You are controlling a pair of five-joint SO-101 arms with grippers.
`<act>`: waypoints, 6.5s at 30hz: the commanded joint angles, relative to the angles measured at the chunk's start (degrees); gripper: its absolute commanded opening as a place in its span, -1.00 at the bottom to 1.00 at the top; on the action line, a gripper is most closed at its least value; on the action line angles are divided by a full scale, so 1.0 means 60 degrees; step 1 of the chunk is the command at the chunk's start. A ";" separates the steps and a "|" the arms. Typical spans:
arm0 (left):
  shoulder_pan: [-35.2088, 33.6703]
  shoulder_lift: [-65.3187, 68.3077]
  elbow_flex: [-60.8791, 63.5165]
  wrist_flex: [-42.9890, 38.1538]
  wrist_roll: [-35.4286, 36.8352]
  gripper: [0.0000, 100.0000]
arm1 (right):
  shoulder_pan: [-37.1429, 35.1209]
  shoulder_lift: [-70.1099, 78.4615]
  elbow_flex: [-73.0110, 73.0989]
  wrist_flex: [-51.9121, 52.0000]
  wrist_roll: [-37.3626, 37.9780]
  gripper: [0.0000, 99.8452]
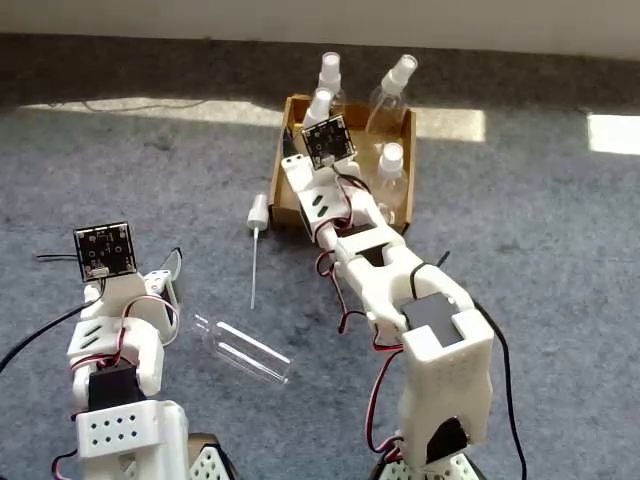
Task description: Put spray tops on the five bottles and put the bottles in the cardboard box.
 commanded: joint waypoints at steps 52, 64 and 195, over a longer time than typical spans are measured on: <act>-0.0081 -0.0125 -0.0051 -0.0220 -0.0073 -0.54 | -0.0110 -0.5267 -0.2894 0.6571 -0.0073 -0.43; -0.0139 -0.0110 -0.0154 -0.0176 -0.0513 -0.54 | -0.1648 -0.7612 -0.3700 1.2872 -0.0073 -0.43; -0.1106 1.0733 -1.2051 0.6623 -0.4864 -0.54 | 0.2894 -1.0571 -0.0711 2.0051 0.1187 -0.99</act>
